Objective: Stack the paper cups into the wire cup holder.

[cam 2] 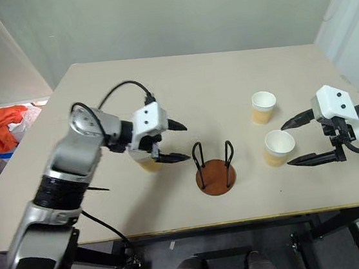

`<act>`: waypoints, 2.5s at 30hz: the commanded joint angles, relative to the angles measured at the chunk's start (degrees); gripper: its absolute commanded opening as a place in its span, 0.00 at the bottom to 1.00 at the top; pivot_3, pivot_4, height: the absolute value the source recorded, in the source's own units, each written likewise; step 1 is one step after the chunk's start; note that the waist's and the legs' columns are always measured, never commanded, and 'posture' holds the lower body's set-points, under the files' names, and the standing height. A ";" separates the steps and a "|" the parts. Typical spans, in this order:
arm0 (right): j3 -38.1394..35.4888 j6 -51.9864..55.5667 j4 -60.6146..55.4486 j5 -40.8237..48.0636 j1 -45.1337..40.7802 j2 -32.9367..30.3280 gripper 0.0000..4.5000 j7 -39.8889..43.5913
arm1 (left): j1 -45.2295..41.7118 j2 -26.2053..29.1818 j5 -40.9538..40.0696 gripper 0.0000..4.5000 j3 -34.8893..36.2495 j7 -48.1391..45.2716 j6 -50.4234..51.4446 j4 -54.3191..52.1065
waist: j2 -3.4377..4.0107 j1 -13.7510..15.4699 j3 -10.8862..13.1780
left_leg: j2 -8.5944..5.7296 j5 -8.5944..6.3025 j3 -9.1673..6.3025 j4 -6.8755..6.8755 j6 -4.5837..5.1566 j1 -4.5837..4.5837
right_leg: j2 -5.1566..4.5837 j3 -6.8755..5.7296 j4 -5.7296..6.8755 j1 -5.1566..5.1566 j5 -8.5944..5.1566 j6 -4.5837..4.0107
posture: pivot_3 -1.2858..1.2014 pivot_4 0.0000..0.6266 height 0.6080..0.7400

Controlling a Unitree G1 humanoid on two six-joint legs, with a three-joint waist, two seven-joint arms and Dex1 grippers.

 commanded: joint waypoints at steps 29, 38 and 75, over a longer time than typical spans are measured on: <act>9.90 -12.98 13.99 -17.98 -7.24 9.64 1.00 -2.92 | 38.33 11.65 -49.01 0.99 57.06 10.99 28.20 -28.88 | 0.10 -1.21 0.05 | 0.15 0.23 -0.19 -0.58 -0.60 0.07 | -0.04 -0.09 0.63 -0.53 -0.28 -0.77 | 0.52 0.24 1.00; 11.37 -14.58 15.90 -20.37 -8.34 11.49 1.00 -2.86 | 44.74 8.96 -49.64 0.99 60.20 17.35 23.11 -31.70 | 0.14 -1.26 0.04 | 0.19 0.28 -0.20 -0.60 -0.68 0.09 | 0.01 -0.07 0.71 -0.57 -0.32 -0.84 | 0.52 0.24 1.00; 17.17 -2.14 0.24 -3.37 -32.51 21.36 0.01 5.51 | 48.43 12.33 -46.27 1.00 50.67 16.93 13.90 -29.50 | -0.20 -1.49 -0.11 | 0.90 0.29 -0.39 -1.59 -1.86 0.43 | 0.72 -0.30 1.19 -0.97 -1.09 -2.16 | 0.52 0.24 1.00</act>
